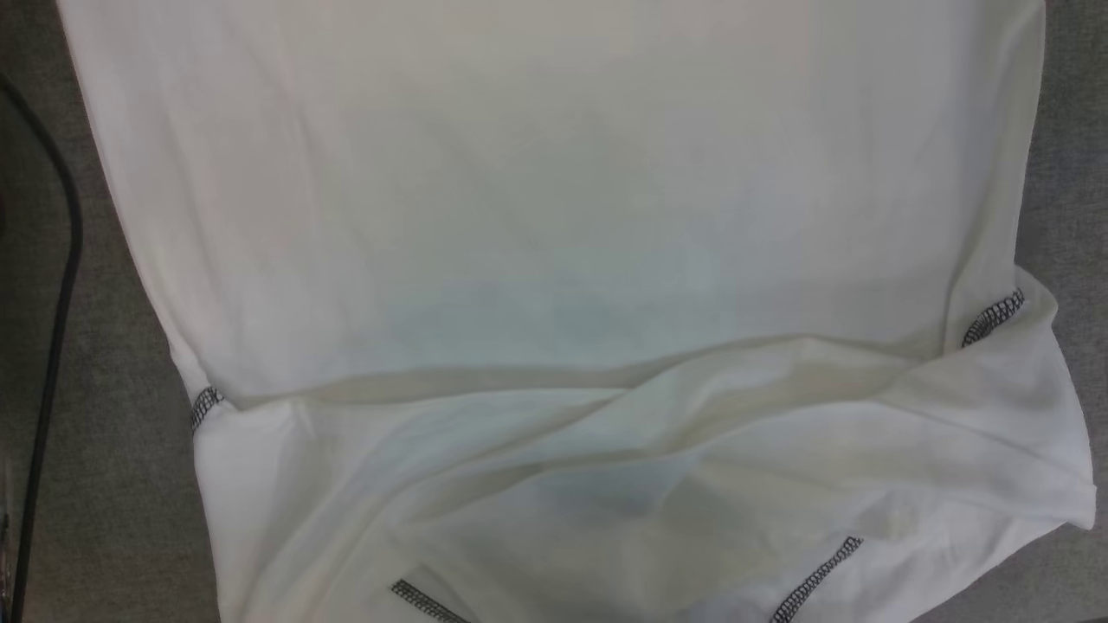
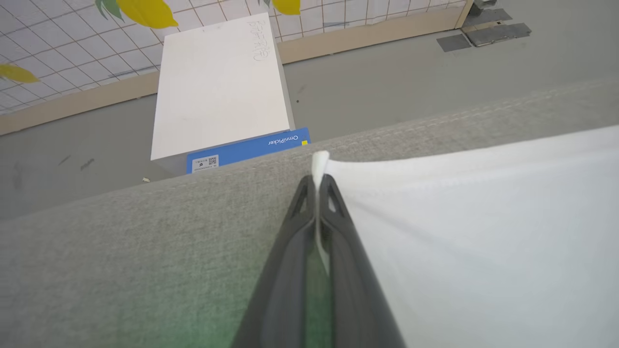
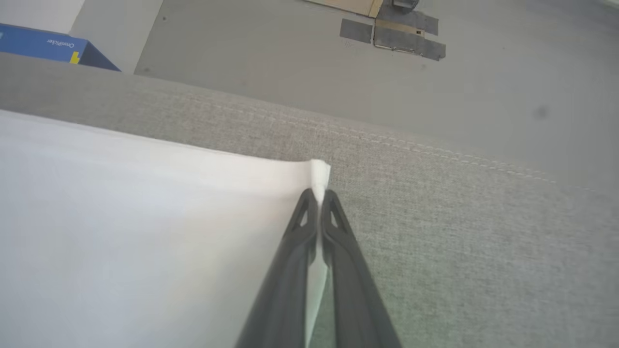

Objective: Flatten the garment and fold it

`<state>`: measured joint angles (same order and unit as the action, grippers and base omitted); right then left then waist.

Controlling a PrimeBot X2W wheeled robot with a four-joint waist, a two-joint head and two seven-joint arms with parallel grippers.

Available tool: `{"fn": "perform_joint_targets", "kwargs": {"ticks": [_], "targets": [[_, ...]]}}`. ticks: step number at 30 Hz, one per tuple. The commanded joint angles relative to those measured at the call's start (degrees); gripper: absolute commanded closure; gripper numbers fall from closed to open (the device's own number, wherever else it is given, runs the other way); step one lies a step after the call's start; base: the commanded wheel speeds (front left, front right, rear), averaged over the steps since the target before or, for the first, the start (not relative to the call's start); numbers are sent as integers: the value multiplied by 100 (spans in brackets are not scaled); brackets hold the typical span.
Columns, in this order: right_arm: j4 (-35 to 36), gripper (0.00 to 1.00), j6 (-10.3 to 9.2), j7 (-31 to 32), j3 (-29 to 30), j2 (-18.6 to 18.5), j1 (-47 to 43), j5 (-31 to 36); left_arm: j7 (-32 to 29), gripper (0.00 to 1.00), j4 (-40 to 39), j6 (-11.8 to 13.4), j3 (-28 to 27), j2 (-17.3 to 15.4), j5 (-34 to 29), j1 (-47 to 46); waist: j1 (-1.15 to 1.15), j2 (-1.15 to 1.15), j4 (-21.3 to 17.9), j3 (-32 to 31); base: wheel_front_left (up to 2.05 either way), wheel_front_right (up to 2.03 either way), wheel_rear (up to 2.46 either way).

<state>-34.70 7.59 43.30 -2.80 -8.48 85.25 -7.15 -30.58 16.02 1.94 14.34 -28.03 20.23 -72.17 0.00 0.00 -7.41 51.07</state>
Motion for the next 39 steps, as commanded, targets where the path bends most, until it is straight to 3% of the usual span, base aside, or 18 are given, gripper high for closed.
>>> {"fn": "perform_joint_targets", "kwargs": {"ticks": [1, 11, 19, 23, 28, 39], "targets": [[78, 100, -10, -240, 19, -62, -67, 80, 203, 100, 65, 83, -43, -91, -99, -151, 0, 0, -11, -13, 0, 0, 0], [46, 100, -10, -1705, -285, -202, -174, -90, 1301, 100, 404, 179, -118, 15, -170, -191, 0, 0, 13, -365, 0, 0, 0], [382, 100, -10, -2633, -1264, -650, -963, -804, 2059, 100, 342, -224, -156, 52, 196, 584, 0, 0, 105, -1214, 0, 0, 0], [982, 100, -10, -3088, -1767, -1017, -1868, -1324, 2355, 100, -24, -392, -220, 43, 504, 1535, 0, 0, 148, -1917, 0, 0, 0], [1734, 100, -10, -3384, -1921, -1367, -2932, -1695, 2526, 100, -612, -398, -296, 101, 832, 2701, 0, 0, 223, -2616, 0, 0, 0], [3219, 100, -10, -3222, -1364, -1825, -5600, -1931, 2590, 100, -1910, -318, -299, 209, 1498, 5441, 0, 0, 373, -3793, 0, 0, 0]]}}
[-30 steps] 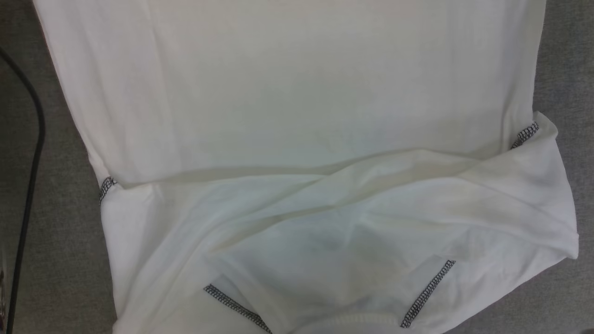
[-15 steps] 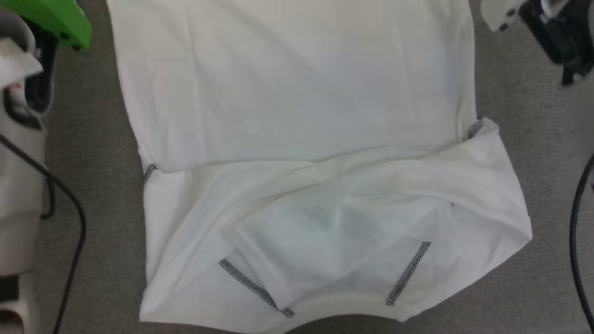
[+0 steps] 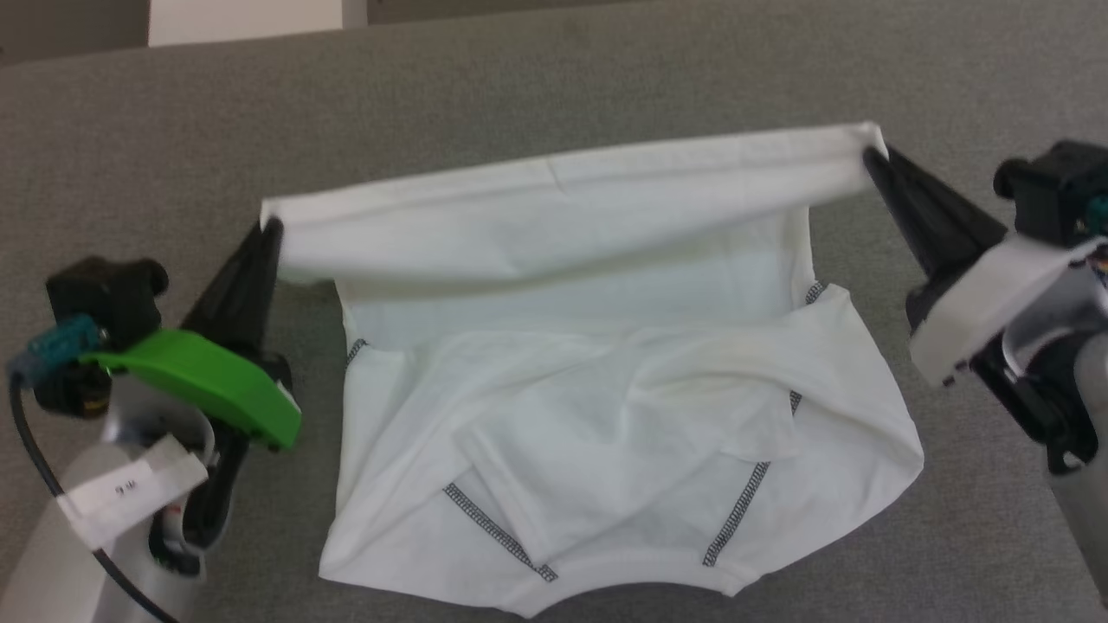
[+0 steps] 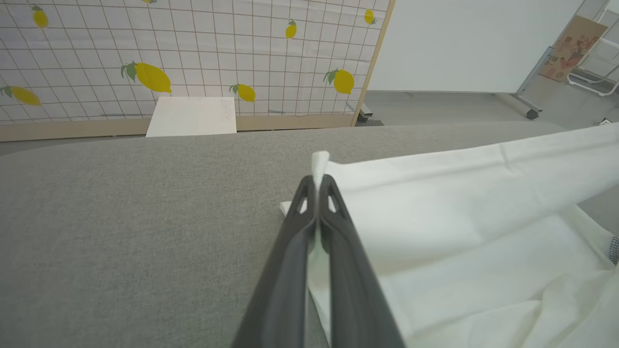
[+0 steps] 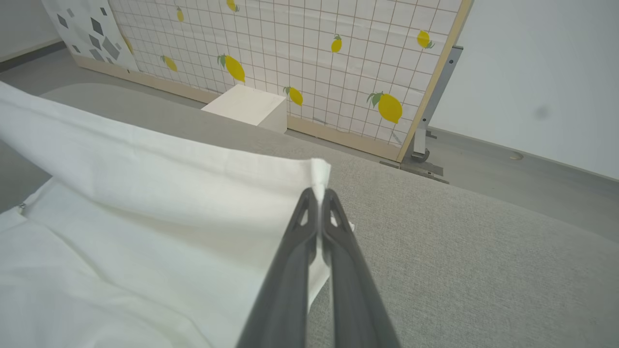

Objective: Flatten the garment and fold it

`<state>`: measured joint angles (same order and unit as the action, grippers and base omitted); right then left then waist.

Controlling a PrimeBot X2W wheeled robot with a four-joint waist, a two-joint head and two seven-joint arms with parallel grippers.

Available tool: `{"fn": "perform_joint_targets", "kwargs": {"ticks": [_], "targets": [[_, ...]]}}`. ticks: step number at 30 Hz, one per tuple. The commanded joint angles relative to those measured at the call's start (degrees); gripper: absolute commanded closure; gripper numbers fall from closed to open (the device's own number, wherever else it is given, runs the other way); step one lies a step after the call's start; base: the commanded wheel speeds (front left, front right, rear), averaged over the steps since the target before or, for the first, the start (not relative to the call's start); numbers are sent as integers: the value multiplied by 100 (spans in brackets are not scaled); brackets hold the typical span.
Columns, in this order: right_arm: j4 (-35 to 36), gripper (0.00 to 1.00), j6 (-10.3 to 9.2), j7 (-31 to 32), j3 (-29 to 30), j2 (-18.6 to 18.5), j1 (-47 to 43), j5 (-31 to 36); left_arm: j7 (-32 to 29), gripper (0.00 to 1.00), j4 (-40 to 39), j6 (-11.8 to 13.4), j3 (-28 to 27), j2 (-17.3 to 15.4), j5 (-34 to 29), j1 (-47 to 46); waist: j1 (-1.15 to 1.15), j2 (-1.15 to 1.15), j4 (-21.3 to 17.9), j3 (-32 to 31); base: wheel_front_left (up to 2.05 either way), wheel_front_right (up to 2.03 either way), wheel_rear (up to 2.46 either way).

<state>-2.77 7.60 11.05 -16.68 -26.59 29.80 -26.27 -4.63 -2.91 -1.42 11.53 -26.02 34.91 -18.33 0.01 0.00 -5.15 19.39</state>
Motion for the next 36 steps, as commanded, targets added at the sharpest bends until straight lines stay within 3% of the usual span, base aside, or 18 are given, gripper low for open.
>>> {"fn": "perform_joint_targets", "kwargs": {"ticks": [1, 11, 17, 26, 35, 36], "targets": [[169, 100, -11, 74, 117, -37, -317, -21, -44, 100, -127, 22, 0, 14, 103, 298, -1, 0, 168, -691, 0, 0, 0], [1115, 100, -11, 693, 1061, 167, -2266, 19, -337, 100, -616, 151, -1, 129, 818, 1910, -1, 0, 301, -982, 0, 0, 0], [1405, 100, -11, 859, 1373, 338, -3096, 261, -390, 100, -612, 19, 138, 153, 1022, 2415, -1, 0, 361, -1034, 0, 0, 0], [1025, 100, -11, 866, 1456, 657, -3824, 514, -419, 100, 12, -294, 686, 225, 932, 2612, -1, 0, 364, -977, 0, 0, 0], [577, 100, -11, 1277, 1641, 991, -4126, 698, -584, 100, 525, -319, 1008, 235, 815, 2667, -1, 0, 325, -996, 0, 0, 0], [571, 90, -11, 1367, 1678, 1057, -4161, 718, -603, 79, 577, -305, 1028, 247, 817, 2679, -1, 0, 323, -1000, 0, 0, 0]]}}
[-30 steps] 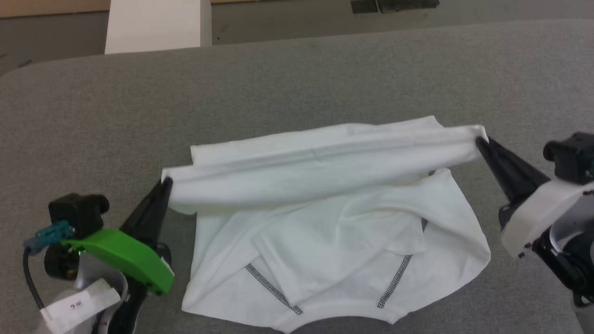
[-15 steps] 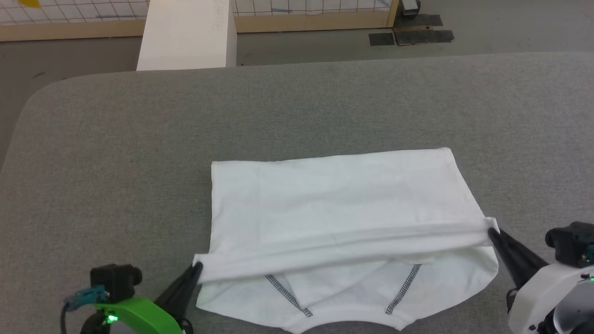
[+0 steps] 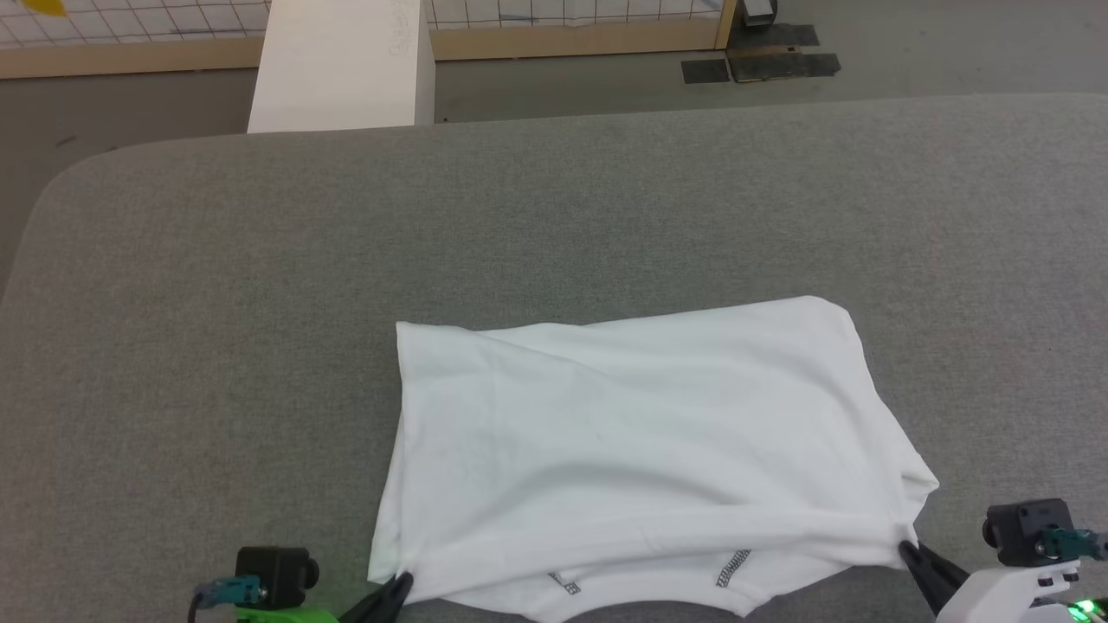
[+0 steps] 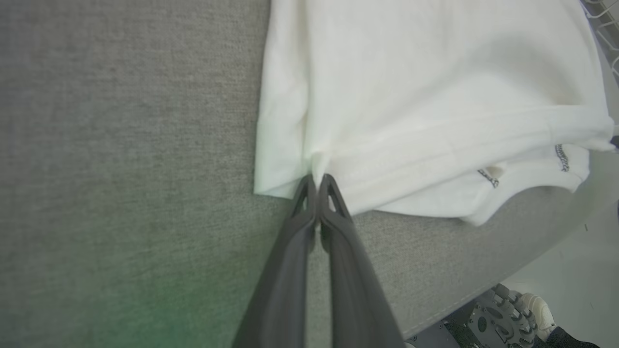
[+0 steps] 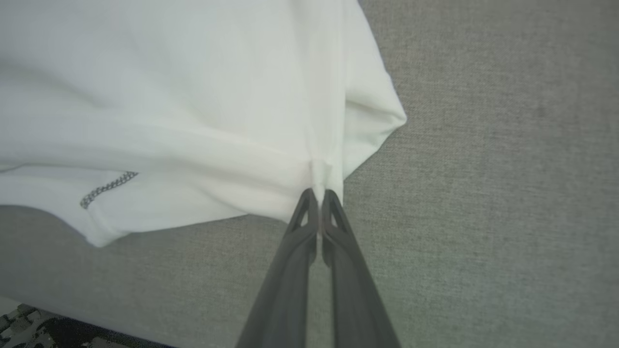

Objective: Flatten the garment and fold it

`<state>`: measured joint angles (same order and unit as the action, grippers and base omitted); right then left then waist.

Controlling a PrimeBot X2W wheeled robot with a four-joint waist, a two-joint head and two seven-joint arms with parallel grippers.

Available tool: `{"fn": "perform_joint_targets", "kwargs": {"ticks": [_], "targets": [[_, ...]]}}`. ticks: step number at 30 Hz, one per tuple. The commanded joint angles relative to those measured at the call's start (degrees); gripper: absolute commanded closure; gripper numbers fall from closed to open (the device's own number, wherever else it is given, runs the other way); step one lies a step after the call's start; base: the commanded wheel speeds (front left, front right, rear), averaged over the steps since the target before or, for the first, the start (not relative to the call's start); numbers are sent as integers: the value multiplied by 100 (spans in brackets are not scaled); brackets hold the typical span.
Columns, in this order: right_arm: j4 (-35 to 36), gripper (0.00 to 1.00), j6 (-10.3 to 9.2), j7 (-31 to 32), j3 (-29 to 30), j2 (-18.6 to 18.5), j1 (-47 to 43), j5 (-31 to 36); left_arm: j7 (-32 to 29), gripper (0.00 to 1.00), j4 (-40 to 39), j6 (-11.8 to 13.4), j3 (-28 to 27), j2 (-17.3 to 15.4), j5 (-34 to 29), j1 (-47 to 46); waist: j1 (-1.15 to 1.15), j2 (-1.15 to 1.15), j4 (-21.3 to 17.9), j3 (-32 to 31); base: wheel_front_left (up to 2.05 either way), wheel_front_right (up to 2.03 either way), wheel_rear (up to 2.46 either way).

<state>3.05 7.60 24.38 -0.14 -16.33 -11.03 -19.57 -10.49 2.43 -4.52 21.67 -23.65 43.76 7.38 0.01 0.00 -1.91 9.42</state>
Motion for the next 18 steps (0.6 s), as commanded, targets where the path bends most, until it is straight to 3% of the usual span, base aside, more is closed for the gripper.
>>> {"fn": "perform_joint_targets", "kwargs": {"ticks": [1, 2, 9, 18], "targets": [[-11, 22, -11, 99, 42, 74, -103, 63, -21, 63, 79, 18, 25, 20, -72, 112, -1, 0, -1, -10, 0, 0, 0], [-18, 0, -11, 188, 84, 140, -133, 71, -24, 0, 122, 40, 36, 35, -75, 119, -1, 0, 1, -25, 0, 0, 0], [158, 0, -11, 428, 393, 430, -305, 152, 149, 0, 183, 217, 6, 89, -150, 227, -1, 0, 61, -228, 0, 0, 0], [626, 0, -11, -198, 1171, 1081, -16, 23, 1770, 0, 2, 413, -509, 375, -570, -123, -1, 0, 173, -482, 0, 0, 0]]}}
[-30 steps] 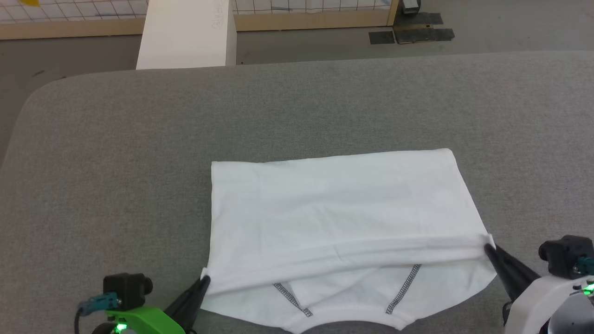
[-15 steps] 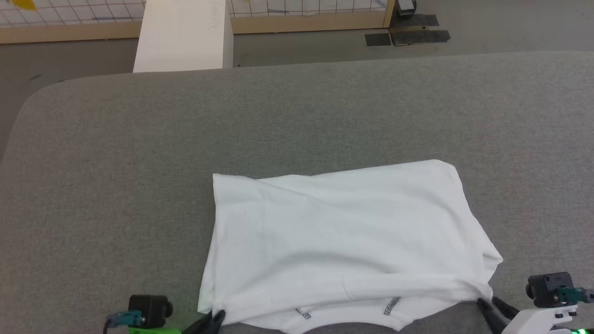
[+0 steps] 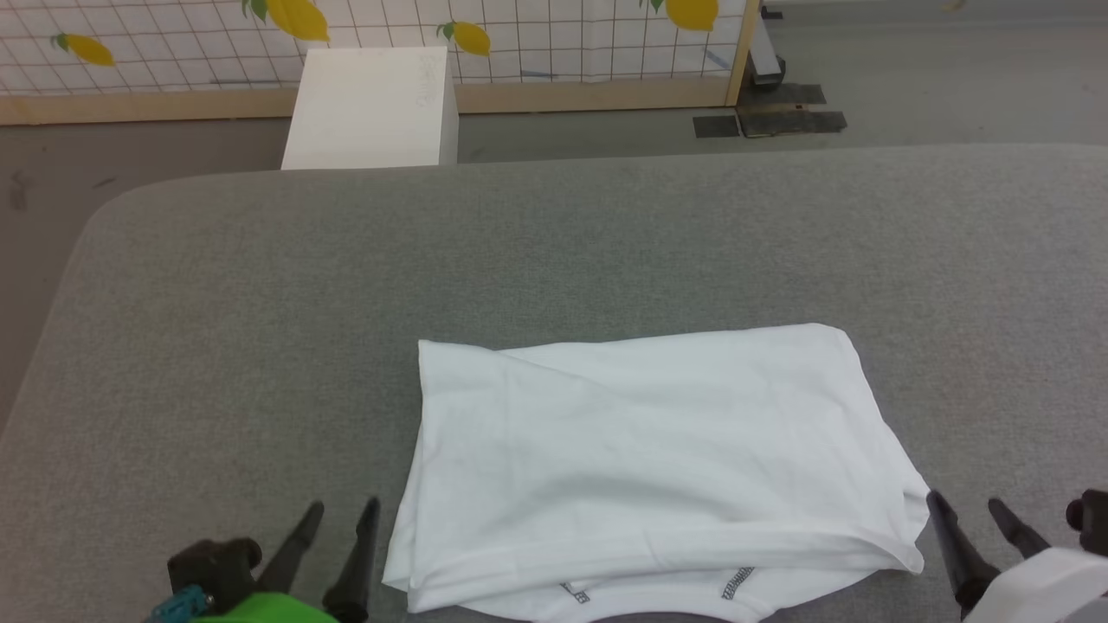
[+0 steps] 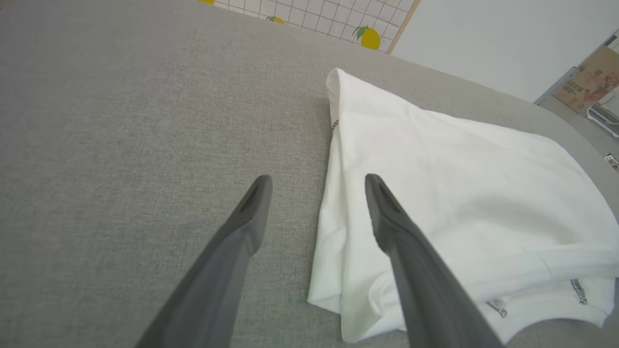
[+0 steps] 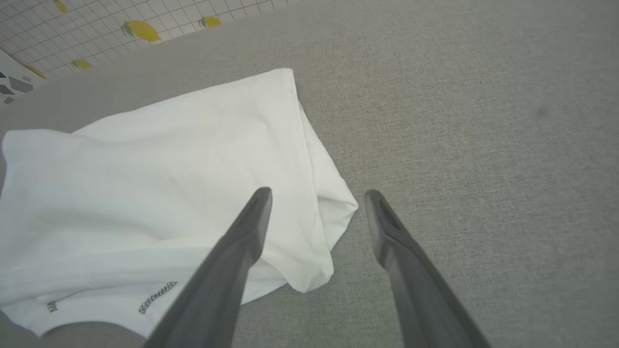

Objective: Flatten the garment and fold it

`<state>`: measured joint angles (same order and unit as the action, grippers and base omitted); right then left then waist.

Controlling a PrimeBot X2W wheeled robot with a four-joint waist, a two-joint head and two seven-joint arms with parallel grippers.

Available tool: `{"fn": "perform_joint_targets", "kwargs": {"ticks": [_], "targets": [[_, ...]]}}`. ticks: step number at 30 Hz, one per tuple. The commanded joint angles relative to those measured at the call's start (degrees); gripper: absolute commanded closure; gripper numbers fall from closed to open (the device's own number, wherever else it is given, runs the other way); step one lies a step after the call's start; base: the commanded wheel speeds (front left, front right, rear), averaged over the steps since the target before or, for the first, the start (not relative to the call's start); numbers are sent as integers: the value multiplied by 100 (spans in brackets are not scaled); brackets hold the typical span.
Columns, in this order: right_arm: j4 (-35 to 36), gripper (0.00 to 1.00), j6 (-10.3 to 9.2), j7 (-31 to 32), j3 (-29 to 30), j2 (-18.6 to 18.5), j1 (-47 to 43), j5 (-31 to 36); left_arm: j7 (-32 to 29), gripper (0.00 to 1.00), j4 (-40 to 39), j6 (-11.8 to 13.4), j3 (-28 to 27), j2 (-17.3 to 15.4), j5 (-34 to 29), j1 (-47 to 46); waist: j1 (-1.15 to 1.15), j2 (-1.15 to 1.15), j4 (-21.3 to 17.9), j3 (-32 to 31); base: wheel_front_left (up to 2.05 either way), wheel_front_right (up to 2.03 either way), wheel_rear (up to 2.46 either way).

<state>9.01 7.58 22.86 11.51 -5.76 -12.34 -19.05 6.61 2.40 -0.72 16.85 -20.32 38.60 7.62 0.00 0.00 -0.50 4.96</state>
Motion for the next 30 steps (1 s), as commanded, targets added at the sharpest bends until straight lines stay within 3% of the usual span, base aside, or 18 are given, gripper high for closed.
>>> {"fn": "perform_joint_targets", "kwargs": {"ticks": [1, 6, 13, 21, 30], "targets": [[13, 0, -9, -101, 39, 58, 179, -80, 204, 0, 46, 56, -64, 83, -97, -228, 0, 0, 44, -51, 0, 0, 0], [-317, 0, -9, -290, 164, 141, 650, -604, 760, 0, 368, 246, -359, 328, -460, -742, 0, 0, 75, -82, 0, 0, 0], [-1206, 0, -9, 126, 391, 57, 1343, -1233, 836, 0, 419, 299, -1042, 799, -1237, -1295, 0, 0, 126, -36, 0, 0, 0], [-2235, 0, -9, 889, 592, -149, 2012, -1559, 838, 0, 440, -62, -1502, 1298, -1979, -1432, 0, 0, 173, 101, 0, 0, 0], [-3065, 0, -9, 1577, 469, -285, 2465, -1547, 838, 0, 536, -347, -1737, 1584, -2326, -1584, 0, 0, 255, 297, 0, 0, 0]]}}
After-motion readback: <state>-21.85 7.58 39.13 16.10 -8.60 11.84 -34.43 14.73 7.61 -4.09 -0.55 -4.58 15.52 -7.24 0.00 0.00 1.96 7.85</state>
